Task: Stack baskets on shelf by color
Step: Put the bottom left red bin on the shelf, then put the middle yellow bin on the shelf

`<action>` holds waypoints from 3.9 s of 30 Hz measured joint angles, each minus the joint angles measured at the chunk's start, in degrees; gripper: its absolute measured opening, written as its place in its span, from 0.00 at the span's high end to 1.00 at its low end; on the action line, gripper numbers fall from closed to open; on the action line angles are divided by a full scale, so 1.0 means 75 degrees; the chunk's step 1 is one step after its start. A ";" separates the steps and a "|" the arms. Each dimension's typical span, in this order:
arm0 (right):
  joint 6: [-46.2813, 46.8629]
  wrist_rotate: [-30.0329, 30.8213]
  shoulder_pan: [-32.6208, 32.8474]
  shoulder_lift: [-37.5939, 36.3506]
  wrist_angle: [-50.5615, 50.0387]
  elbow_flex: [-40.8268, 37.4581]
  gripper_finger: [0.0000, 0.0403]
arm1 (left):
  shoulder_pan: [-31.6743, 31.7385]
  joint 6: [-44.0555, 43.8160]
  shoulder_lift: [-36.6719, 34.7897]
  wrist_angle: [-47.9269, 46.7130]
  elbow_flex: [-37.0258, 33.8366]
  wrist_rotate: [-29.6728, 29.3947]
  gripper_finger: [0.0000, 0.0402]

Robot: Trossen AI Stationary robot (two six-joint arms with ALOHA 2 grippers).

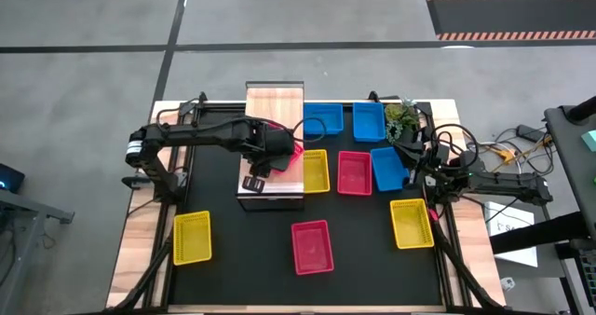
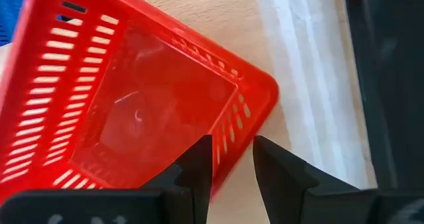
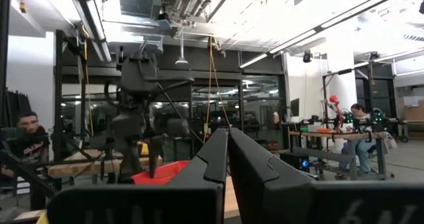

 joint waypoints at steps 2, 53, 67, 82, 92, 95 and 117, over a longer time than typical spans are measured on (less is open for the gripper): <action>-0.0002 0.0000 0.0000 0.0000 0.0000 0.0000 0.98 | 0.0003 0.0000 0.0000 0.0257 -0.0201 0.0000 0.77; 0.0099 -0.0001 0.0000 0.0000 -0.0112 -0.0001 0.98 | -0.0192 -0.2806 -0.0003 0.1408 -0.0290 0.0887 0.84; 0.0131 0.0000 0.0000 0.0000 -0.0112 0.0000 0.98 | -0.0187 -0.2623 -0.0102 0.1352 -0.0151 0.0857 0.83; 0.0132 -0.0954 0.0000 0.0017 0.0020 -0.0003 0.98 | -0.0318 -0.2264 -0.0885 0.2566 -0.0216 0.0826 0.83; 0.0148 -0.1143 0.0000 0.0944 0.0787 -0.0003 0.98 | -0.1593 -0.0421 -0.1869 0.6445 -0.1988 -0.0994 0.83; 0.0031 -0.0922 0.0000 0.1579 0.1497 0.0002 0.98 | -0.1828 0.0162 -0.2158 0.7682 -0.2583 -0.1372 0.83; -0.1459 0.0061 -0.0019 0.6775 -0.5917 0.5399 0.96 | -0.1881 0.2081 -0.5035 1.2901 -0.7339 -0.3156 0.83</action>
